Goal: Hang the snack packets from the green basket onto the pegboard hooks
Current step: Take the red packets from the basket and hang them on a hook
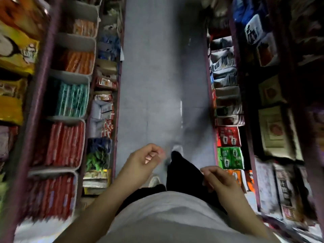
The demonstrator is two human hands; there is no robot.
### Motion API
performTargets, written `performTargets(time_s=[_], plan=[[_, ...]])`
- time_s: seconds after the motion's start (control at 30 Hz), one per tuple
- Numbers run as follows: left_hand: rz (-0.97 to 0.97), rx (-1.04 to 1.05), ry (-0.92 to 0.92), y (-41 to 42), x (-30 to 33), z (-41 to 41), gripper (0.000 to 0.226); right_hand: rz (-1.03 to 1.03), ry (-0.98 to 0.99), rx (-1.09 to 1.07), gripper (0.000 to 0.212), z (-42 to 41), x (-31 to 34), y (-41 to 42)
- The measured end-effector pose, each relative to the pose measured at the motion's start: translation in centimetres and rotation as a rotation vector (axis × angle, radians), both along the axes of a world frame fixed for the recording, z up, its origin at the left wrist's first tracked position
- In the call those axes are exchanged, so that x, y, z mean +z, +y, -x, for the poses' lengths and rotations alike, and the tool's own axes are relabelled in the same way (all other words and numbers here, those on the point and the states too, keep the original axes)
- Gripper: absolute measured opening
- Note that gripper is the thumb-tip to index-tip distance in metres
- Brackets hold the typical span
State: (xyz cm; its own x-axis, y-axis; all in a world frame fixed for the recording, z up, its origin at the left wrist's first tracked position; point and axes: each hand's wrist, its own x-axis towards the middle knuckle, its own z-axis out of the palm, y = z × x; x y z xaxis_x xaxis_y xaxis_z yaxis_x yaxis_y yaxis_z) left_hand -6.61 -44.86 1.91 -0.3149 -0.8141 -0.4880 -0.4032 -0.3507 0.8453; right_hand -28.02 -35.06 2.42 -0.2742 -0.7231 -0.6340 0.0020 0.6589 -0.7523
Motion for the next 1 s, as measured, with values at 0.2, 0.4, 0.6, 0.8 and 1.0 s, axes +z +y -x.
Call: performTargets(time_s=[0.2, 0.4, 0.6, 0.8, 1.0], plan=[[0.007, 0.090, -0.069, -13.8, -1.4, 3.8, 0.026, 0.039, 0.068, 0.098, 0.014, 5.6, -1.3, -16.5], [-0.021, 0.263, -0.110, -24.8, 0.4, 6.6, 0.020, 0.092, -0.014, 0.215, 0.016, 10.1, 0.7, -33.4], [-0.038, 0.365, -0.131, -38.2, -0.9, 7.5, 0.020, 0.154, -0.089, 0.201, 0.019, 11.9, -0.1, -50.7], [-0.014, 0.327, -0.102, -57.3, -1.0, 9.4, 0.020, 0.150, -0.005, 0.101, 0.019, 14.1, -0.4, -66.6], [0.031, 0.186, -0.043, -76.7, 1.5, 14.4, 0.019, 0.130, 0.001, 0.013, 0.017, 16.3, 0.7, -80.0]])
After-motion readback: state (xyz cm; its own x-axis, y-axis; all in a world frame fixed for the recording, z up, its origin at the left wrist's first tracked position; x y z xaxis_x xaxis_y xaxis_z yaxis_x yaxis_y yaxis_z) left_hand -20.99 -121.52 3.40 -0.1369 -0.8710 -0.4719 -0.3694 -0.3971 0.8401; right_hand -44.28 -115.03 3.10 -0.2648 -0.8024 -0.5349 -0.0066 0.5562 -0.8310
